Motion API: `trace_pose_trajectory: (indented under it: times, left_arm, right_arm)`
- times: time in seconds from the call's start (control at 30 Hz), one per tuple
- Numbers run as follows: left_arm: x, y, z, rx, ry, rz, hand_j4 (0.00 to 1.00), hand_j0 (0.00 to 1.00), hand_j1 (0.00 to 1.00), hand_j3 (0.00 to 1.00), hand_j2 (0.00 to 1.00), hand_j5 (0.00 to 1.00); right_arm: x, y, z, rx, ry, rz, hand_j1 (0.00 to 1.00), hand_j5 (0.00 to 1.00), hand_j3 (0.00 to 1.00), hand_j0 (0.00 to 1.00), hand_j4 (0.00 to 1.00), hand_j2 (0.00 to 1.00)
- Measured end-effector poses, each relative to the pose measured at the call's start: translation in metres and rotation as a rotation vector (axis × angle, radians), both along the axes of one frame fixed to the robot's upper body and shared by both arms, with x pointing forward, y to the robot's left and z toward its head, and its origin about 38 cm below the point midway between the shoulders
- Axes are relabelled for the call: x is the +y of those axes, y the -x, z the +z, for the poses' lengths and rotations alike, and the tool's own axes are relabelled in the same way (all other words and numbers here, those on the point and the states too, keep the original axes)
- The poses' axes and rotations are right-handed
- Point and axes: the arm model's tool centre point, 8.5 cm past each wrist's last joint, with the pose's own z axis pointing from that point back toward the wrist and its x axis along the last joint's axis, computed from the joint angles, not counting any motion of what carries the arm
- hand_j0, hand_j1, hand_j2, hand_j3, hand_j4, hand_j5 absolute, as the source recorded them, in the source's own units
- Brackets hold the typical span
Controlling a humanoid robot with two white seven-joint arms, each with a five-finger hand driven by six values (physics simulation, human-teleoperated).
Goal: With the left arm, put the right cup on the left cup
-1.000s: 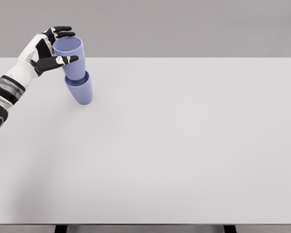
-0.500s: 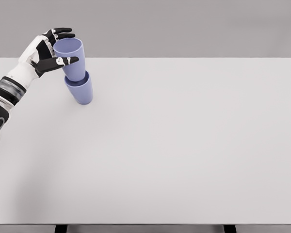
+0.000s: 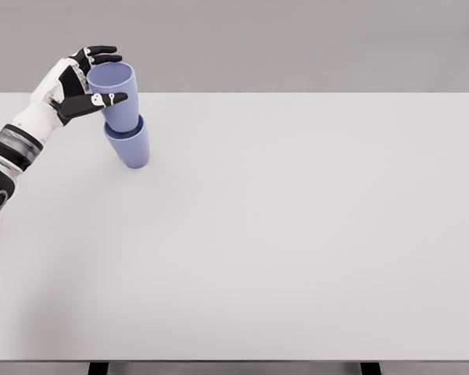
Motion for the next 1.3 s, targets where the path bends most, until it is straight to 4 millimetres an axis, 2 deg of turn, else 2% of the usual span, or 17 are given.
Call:
trace_pose_trajectory:
  times: [0.4,0.6,0.63,0.73,1.07,1.3]
  left_arm:
    - [-0.0018,0.0004,-0.0024,0.004,0.0,-0.003,0.71,0.71,0.71,0.71,0.71,0.71]
    - [-0.0018,0.0012,-0.0037,0.004,-0.001,-0.005,0.81,0.81,0.81,0.81,0.81,0.81]
    - [-0.0019,0.0013,-0.0036,0.004,-0.001,-0.005,0.86,0.86,0.86,0.86,0.86,0.86]
    - [-0.0019,0.0014,-0.0035,0.003,-0.003,-0.006,0.94,0.94,0.94,0.94,0.94,0.94]
    - [-0.0037,0.0026,-0.0033,-0.002,-0.009,-0.012,0.96,0.96,0.96,0.96,0.96,0.96]
    - [-0.0085,0.0046,0.0048,-0.022,-0.008,-0.031,0.99,0.99,0.99,0.99,0.99,0.99]
  right_arm:
    - [0.0,0.0,0.0,0.0,0.0,0.0,1.0,1.0,1.0,1.0,1.0,1.0]
    - [0.0,0.0,0.0,0.0,0.0,0.0,1.0,1.0,1.0,1.0,1.0,1.0]
    - [0.0,0.0,0.0,0.0,0.0,0.0,1.0,1.0,1.0,1.0,1.0,1.0]
    - [0.0,0.0,0.0,0.0,0.0,0.0,1.0,1.0,1.0,1.0,1.0,1.0]
    - [0.0,0.0,0.0,0.0,0.0,0.0,1.0,1.0,1.0,1.0,1.0,1.0]
    - [0.0,0.0,0.0,0.0,0.0,0.0,1.0,1.0,1.0,1.0,1.0,1.0]
